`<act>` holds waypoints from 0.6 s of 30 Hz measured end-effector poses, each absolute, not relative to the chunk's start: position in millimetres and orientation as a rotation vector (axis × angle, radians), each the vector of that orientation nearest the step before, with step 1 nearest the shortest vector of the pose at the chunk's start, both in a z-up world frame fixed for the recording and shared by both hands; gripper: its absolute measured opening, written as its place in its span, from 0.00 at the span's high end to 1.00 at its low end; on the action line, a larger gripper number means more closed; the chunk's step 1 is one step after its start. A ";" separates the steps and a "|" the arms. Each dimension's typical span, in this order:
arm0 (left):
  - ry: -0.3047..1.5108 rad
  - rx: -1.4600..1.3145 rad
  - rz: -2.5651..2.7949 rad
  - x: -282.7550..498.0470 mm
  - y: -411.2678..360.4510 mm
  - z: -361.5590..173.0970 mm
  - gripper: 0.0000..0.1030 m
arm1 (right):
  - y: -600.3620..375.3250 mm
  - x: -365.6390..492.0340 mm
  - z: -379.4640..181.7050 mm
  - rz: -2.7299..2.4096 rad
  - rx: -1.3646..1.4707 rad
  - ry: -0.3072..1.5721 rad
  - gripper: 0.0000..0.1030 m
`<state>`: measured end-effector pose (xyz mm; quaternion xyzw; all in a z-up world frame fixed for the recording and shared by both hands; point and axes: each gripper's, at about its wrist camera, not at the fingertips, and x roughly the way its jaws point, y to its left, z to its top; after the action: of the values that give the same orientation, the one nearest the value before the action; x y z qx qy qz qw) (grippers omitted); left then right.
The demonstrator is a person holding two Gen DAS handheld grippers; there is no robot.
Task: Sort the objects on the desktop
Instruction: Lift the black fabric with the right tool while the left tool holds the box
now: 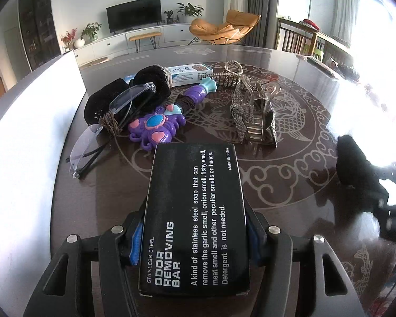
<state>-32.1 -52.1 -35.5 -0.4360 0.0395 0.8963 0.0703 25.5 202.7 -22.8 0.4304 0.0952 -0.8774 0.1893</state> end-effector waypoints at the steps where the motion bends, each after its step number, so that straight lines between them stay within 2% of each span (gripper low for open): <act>1: 0.121 -1.333 2.694 -33.8 -52.8 -37.9 0.22 | 200.2 23.5 -25.6 -2.457 1.219 0.281 0.27; 2: 0.114 -1.351 2.686 -35.2 -53.9 -39.7 0.12 | 198.9 21.6 -27.8 -2.456 1.219 0.278 0.18; 4: 0.122 -1.358 2.667 -37.4 -53.5 -42.1 0.09 | 198.2 12.9 -29.0 -2.457 1.227 0.277 0.12; 6: 0.141 -1.381 2.646 -41.5 -51.2 -45.5 0.00 | 197.1 7.7 -30.5 -2.452 1.239 0.280 0.03; 7: 0.133 -1.382 2.643 -43.1 -52.1 -46.0 0.00 | 196.4 6.2 -31.9 -2.442 1.257 0.287 0.00; 18: 0.133 -1.383 2.640 -41.0 -53.4 -46.3 0.00 | 191.2 10.0 -34.4 -2.443 1.253 0.288 0.00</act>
<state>-41.0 -53.4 -46.3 -0.4621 0.0444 0.8822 0.0791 10.0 191.2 -34.4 0.4457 0.1023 -0.8690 0.1892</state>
